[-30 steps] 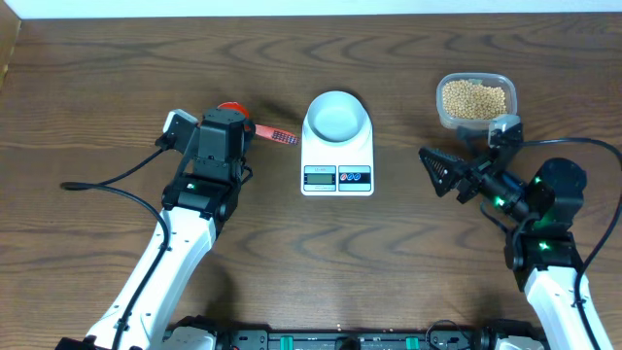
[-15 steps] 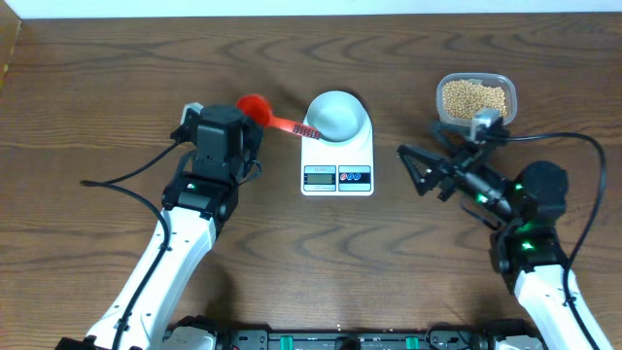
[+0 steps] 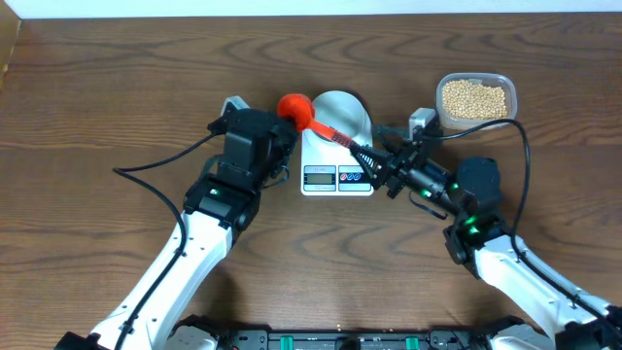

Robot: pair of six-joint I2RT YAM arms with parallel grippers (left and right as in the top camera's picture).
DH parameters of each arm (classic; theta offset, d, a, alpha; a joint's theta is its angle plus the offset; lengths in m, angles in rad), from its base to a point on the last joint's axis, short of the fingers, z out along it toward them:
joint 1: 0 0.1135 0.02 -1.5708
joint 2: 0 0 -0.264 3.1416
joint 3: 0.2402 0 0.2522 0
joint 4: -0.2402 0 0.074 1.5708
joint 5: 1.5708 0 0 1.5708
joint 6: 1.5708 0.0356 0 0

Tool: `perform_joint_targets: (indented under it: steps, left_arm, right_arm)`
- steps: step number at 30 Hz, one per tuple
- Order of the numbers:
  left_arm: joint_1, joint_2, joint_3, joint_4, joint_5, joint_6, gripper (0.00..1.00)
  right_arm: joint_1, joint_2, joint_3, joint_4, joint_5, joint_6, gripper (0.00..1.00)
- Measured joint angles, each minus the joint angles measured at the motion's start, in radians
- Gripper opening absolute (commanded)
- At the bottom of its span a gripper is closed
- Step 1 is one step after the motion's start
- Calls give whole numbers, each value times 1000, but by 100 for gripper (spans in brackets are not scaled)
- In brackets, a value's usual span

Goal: Scoop item into bowl and weigh 50g on scale

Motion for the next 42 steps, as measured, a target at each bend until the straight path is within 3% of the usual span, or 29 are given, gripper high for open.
perform_joint_targets:
  steps: [5,26,38,42]
  left_arm:
    - [-11,0,0,16,8,0,7]
    - [-98,0,0,16,23,0,7]
    - [-103,0,0,16,22,0,7]
    - [-104,0,0,16,23,0,7]
  right_arm:
    - [30,1,0,6,-4,5,41]
    - [51,1,0,38,-38,7,14]
    - [51,1,0,43,-38,49,7]
    - [51,1,0,46,-39,96,12]
